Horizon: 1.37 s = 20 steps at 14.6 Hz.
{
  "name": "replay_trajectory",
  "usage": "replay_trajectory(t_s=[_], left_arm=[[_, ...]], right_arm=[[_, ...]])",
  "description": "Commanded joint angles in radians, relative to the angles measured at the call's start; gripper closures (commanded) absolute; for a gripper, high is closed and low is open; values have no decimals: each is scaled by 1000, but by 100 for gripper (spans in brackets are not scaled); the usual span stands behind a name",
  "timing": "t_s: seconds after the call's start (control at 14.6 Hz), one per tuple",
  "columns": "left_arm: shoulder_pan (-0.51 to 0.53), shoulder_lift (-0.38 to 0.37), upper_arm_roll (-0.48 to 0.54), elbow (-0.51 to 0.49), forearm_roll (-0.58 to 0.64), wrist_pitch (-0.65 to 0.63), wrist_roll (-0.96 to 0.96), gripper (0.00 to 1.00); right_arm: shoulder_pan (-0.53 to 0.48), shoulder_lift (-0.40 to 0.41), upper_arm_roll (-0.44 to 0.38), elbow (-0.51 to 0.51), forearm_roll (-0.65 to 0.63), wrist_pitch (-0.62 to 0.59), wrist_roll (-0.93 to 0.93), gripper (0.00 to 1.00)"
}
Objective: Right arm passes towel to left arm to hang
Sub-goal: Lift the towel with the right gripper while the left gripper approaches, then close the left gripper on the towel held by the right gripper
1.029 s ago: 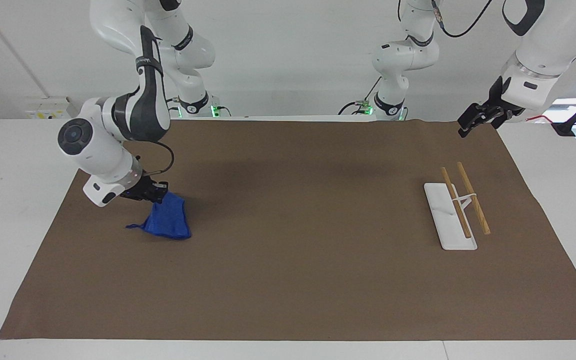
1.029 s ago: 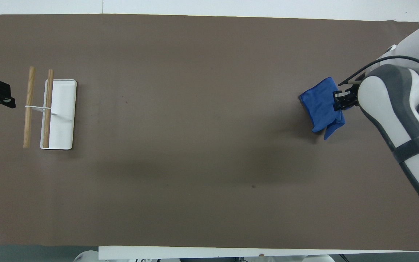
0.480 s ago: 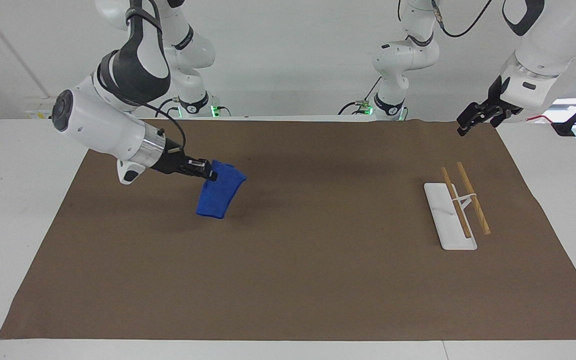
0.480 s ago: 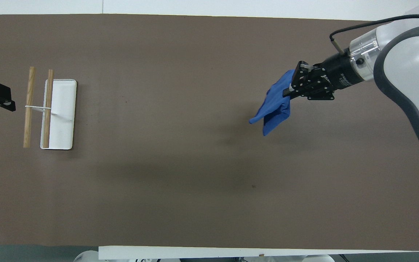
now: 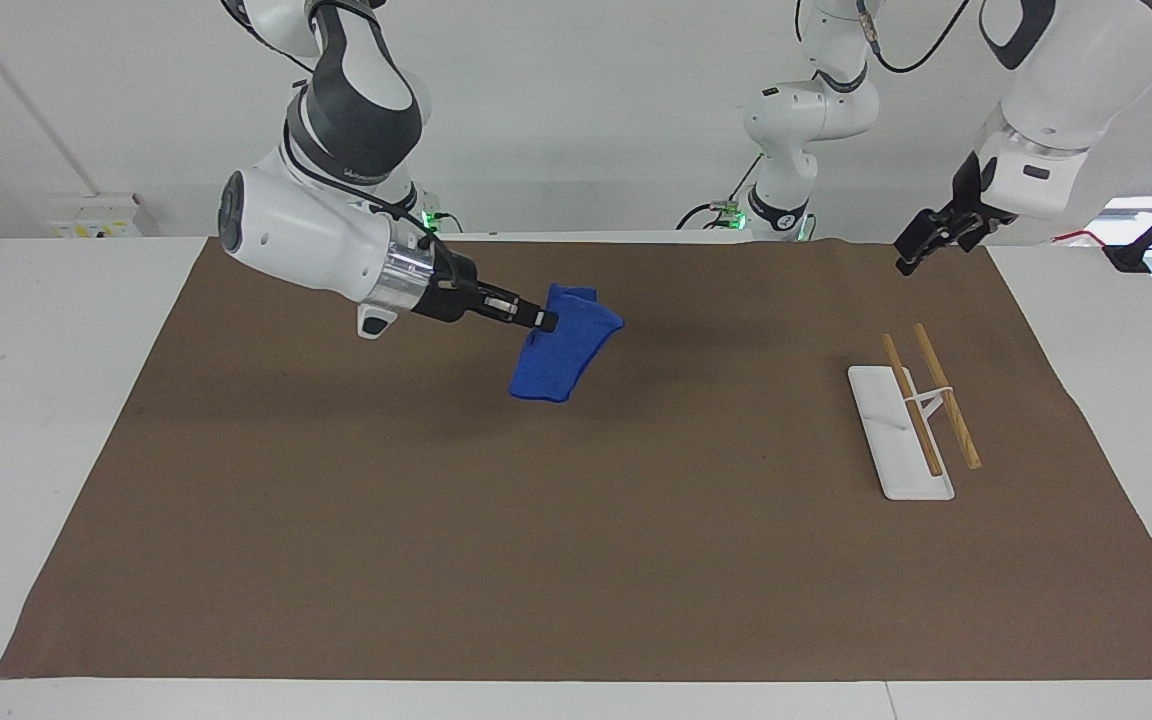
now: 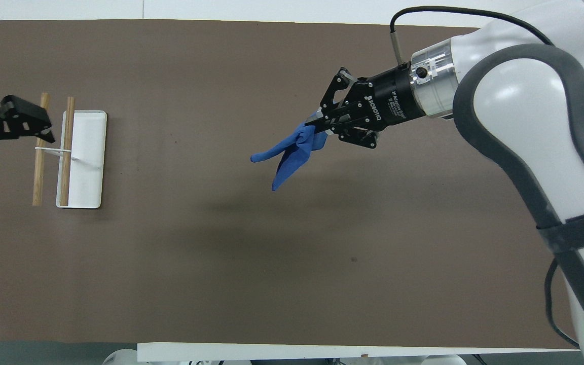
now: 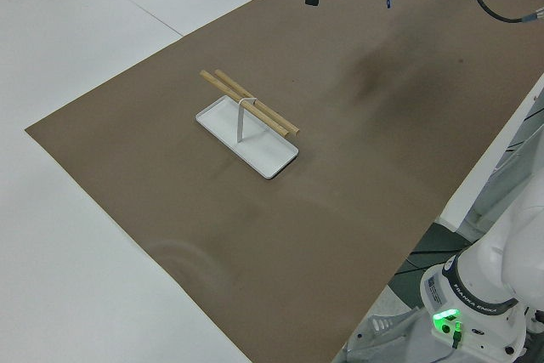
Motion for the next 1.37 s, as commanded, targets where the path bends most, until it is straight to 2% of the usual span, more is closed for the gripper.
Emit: replay_trajectory(t_s=[0.0,0.14,0.34,0.55,0.62,0.82,1.17,1.3], left_arm=[[-134,-72,2,-171,-7,197,-433,0],[-190,-60,2,-170,-53,246,-634,0],[-260,-31,2,-170,-73,324,-860,0],[-288,-25,2,-173,-73,328,-910,1],[-288,-16,2,-173,-73,332,-908,5],[-283,4,2,-178,-73,369,-900,26],[-282,32,3,-176,-97,424,-902,37],[-280,41,2,-175,-97,432,-897,45]], right_arm=[[58,11,1,10,53,85,85,100],[106,12,1,6,69,168,139,100],[140,12,1,-4,69,216,162,100],[141,12,1,-6,69,218,162,100],[141,12,1,-6,69,218,162,100],[143,12,1,-6,69,218,162,100],[155,12,1,-7,67,219,160,100],[157,11,1,-13,66,219,159,100]])
